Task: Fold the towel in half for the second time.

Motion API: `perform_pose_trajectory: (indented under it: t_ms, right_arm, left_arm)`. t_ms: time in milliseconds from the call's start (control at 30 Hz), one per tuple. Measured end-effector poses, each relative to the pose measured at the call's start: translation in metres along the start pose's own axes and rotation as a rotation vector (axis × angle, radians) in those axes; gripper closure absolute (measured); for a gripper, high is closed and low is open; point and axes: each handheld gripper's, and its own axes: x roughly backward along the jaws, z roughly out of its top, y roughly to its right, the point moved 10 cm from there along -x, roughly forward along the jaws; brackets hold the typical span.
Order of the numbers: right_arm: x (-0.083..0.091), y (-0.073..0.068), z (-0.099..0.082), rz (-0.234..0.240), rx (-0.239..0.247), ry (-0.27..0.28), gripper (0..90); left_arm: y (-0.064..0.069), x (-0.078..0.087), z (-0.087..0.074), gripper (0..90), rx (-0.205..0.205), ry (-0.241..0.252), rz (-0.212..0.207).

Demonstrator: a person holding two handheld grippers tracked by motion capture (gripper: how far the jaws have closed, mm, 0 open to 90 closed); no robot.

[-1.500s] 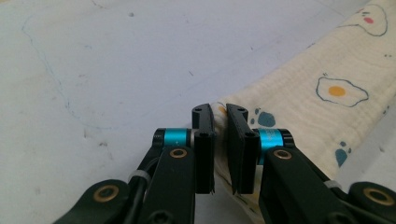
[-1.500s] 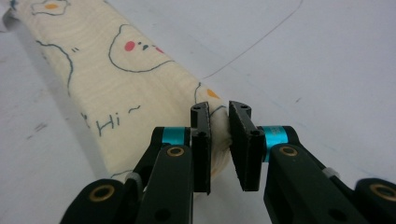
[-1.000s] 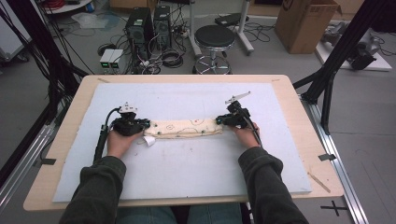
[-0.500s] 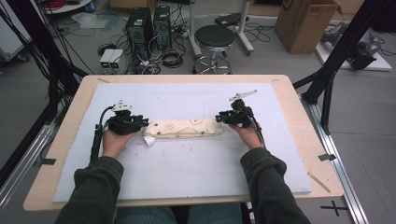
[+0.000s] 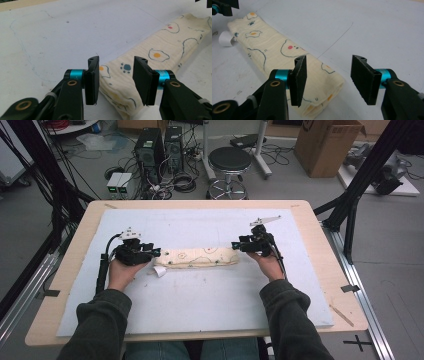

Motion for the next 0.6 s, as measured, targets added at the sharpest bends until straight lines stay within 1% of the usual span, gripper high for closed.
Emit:
perform_pose_trajectory:
  t_ms: [67,100,133,300,367,467,533,600]
  right_arm:
    - [-0.0003,-0.0002,0.0002,-0.001,0.001,0.001,45.3]
    - [-0.0004,-0.0002,0.0002,-0.005,0.0,0.001,44.5]
    - [-0.0004,0.0,0.0004,-0.006,-0.001,0.003,43.7]
    - [0.0013,0.0002,0.0017,-0.01,-0.018,0.015,39.2]
    - [0.0019,-0.0007,0.002,-0.007,-0.028,0.017,37.9]
    - [0.003,-0.0008,0.003,-0.01,-0.029,0.025,35.8]
    - [0.0036,-0.0013,0.0032,-0.011,-0.034,0.024,35.0]
    - [0.0039,-0.0018,0.0038,-0.011,-0.033,0.028,34.3]
  left_arm:
    - [0.0006,-0.0001,-0.0006,56.0,0.001,-0.004,-0.003]
    - [0.0005,0.0004,-0.0013,55.7,-0.006,-0.012,-0.005]
    - [0.0019,-0.0001,-0.001,55.5,0.001,-0.006,-0.009]
    - [0.0056,0.0017,-0.0008,53.0,-0.01,-0.013,-0.016]
    - [0.0066,0.0032,0.0003,52.4,-0.01,-0.008,-0.022]
    - [0.0074,0.005,0.0015,51.9,-0.016,-0.002,-0.025]
    - [0.0083,0.0058,0.002,50.9,-0.009,0.002,-0.027]
    - [0.0085,0.0072,0.0022,50.8,-0.02,0.001,-0.03]
